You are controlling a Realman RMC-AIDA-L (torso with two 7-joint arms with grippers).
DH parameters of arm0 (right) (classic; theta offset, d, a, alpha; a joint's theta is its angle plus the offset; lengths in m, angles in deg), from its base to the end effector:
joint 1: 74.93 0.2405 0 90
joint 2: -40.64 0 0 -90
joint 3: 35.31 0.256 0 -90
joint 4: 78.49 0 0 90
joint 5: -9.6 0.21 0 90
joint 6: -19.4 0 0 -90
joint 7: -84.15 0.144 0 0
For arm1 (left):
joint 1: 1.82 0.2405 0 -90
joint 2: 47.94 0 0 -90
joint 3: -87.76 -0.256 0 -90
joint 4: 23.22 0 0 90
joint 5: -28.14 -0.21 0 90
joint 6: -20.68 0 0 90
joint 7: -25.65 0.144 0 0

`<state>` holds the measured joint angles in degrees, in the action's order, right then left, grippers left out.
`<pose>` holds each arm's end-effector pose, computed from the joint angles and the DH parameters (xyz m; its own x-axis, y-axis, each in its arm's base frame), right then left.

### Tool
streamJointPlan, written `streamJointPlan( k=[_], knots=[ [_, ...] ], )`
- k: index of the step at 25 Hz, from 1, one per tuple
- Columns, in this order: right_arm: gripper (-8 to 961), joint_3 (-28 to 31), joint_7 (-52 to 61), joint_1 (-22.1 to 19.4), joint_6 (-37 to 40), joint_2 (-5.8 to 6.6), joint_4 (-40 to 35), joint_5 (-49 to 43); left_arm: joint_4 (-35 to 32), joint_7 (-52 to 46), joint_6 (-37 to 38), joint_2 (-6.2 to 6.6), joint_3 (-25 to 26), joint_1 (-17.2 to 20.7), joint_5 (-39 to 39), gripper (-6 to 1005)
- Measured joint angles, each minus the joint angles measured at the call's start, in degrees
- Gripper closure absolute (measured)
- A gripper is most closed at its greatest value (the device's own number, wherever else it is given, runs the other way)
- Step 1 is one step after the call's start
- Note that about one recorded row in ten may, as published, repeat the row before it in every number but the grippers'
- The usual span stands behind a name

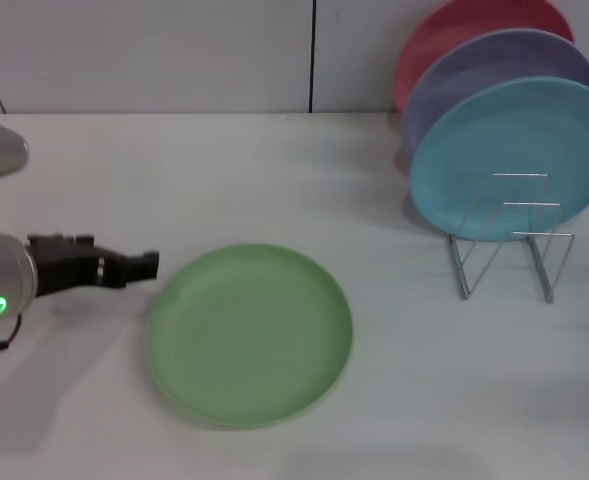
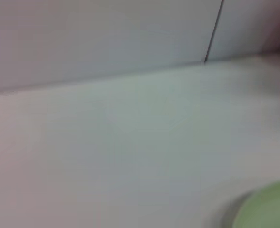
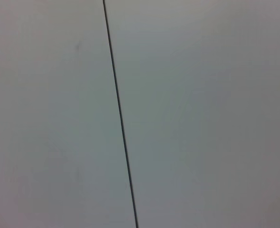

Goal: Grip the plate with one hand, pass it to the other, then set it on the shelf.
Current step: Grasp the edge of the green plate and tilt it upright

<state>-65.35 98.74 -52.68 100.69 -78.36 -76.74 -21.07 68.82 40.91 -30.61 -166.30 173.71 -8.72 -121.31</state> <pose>0.3806 0.2860 0.0577 0.6329 0.2382 -0.7367 -0.7735 0.2353 -0.5885 -0.2260 0.3280 0.0090 0.6685 0.6573 0.3478 0.6870 -0.3669 -0.6272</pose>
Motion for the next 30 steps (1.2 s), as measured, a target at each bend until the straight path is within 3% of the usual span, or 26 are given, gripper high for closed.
streamJointPlan(
  k=[13, 30],
  knots=[
    [125, 0.0, 0.0, 0.4, 0.0, 0.0, -0.5, -0.4, -5.3, -1.6, -6.5, -0.01, -0.5, -3.5, -0.2, 152],
    [124, 0.0, 0.0, 0.4, 0.0, 0.0, -0.6, -0.4, -9.3, -3.0, -7.8, -0.02, -0.9, -6.3, -1.6, 194]
  ],
)
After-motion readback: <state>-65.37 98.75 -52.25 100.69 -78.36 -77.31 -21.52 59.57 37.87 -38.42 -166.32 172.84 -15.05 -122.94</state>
